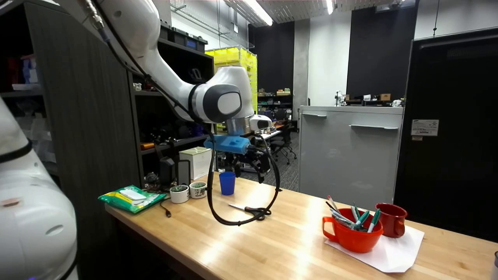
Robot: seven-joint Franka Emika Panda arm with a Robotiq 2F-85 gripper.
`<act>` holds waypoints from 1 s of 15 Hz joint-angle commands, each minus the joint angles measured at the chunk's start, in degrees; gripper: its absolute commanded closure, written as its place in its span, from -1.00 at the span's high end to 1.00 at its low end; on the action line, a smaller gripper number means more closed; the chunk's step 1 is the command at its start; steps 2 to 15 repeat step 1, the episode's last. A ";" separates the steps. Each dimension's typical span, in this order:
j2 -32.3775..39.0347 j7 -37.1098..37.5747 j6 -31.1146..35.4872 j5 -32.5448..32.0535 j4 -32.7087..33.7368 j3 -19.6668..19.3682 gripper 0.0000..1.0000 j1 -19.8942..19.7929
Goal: Open and close the scissors.
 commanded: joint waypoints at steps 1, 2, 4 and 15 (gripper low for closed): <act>0.05 0.12 -0.14 -0.17 0.09 -0.35 1.00 0.35; 0.05 0.12 -0.14 -0.17 0.09 -0.35 1.00 0.35; 0.05 0.12 -0.14 -0.17 0.09 -0.35 1.00 0.35; 0.05 0.12 -0.14 -0.17 0.09 -0.35 1.00 0.35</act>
